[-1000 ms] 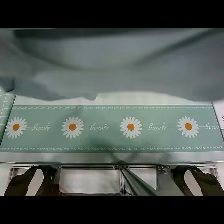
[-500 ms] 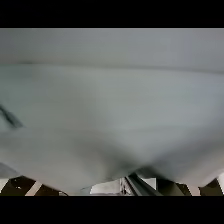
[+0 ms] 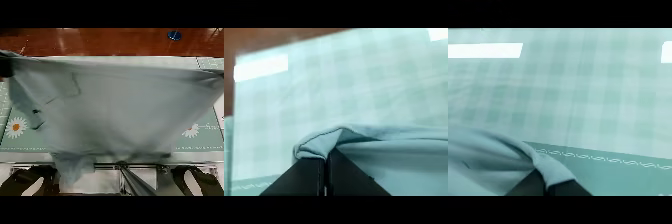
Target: Fold the shirts.
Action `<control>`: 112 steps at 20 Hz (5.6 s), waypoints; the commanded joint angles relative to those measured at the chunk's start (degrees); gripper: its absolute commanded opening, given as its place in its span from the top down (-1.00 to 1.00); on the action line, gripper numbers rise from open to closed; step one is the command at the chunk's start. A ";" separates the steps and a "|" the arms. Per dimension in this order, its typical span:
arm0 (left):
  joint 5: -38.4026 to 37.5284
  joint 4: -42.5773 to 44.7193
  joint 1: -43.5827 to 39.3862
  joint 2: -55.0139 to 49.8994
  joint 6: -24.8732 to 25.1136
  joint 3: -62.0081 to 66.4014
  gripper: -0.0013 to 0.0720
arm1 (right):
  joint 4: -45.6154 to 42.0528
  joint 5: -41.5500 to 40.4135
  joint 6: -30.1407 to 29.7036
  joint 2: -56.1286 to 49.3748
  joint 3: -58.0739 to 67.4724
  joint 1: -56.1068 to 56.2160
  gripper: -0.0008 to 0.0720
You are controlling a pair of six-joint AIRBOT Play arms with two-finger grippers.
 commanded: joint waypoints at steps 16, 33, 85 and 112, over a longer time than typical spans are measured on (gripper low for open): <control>14.21 -28.17 13.16 -50.51 -3.48 16.79 0.92 | 9.05 -19.87 -3.48 -58.93 15.80 0.02 0.93; -8.59 -28.50 12.81 -47.71 10.86 0.48 0.89 | 2.19 -3.82 -7.26 -58.21 4.83 -2.08 0.40; 7.41 -56.11 19.63 -14.10 9.88 -52.85 0.92 | 5.49 -15.37 -0.28 -16.92 -53.07 -16.68 -0.15; 1.64 -57.20 24.41 -49.18 10.01 7.93 0.92 | 24.74 -15.47 -6.38 -57.24 1.77 -2.32 0.93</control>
